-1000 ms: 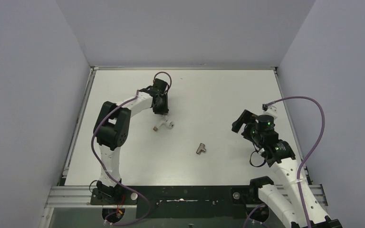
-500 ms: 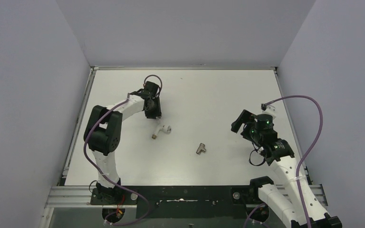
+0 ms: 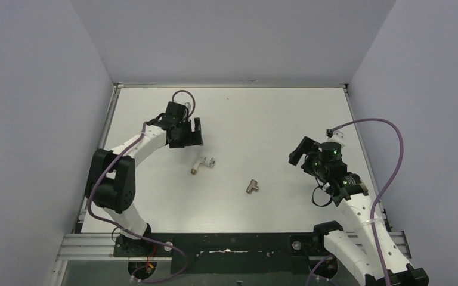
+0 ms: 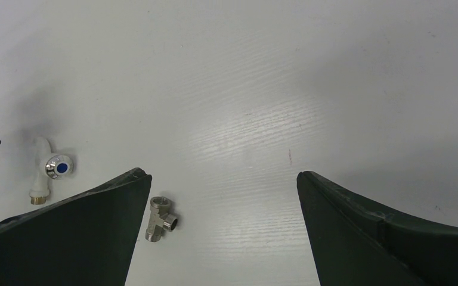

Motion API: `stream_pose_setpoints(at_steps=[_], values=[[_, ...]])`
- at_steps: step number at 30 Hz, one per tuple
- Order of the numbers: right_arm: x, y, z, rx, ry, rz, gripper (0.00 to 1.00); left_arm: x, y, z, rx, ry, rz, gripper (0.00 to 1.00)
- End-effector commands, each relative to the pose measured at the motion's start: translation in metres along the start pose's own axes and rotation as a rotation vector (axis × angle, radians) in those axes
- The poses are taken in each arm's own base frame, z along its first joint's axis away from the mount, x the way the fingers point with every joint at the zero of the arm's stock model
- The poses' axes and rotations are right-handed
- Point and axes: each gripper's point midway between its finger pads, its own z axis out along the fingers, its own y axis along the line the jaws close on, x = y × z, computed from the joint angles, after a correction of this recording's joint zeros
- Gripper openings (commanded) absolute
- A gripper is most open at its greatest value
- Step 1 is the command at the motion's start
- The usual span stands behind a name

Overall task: Install the water faucets
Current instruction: Place the adaptor at the center of the board, then pick up the water faucet from the center of the board.

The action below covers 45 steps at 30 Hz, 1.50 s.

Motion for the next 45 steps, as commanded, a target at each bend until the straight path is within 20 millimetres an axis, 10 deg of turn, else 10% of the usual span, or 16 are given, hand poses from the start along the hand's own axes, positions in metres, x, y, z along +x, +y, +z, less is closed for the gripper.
stream_pose_setpoints(at_steps=[1, 10, 14, 33, 45], values=[[-0.009, 0.011, 0.003, -0.042, -0.037, 0.012, 1.00, -0.012, -0.041, -0.024, 0.089, -0.072, 0.239, 0.80], [-0.007, 0.010, 0.003, -0.042, -0.034, 0.017, 1.00, 0.041, -0.058, 0.000, -0.021, 0.073, 0.410, 0.82], [-0.006, 0.008, 0.002, -0.037, -0.031, 0.016, 1.00, 0.046, -0.060, 0.004, -0.022, 0.100, 0.418, 0.97], [-0.006, 0.006, 0.001, -0.030, -0.033, 0.013, 1.00, 0.046, -0.057, 0.034, -0.118, 0.117, 0.356, 0.97], [-0.005, 0.004, 0.000, -0.022, -0.036, 0.014, 1.00, 0.051, -0.051, 0.031, -0.095, 0.146, 0.328, 0.65]])
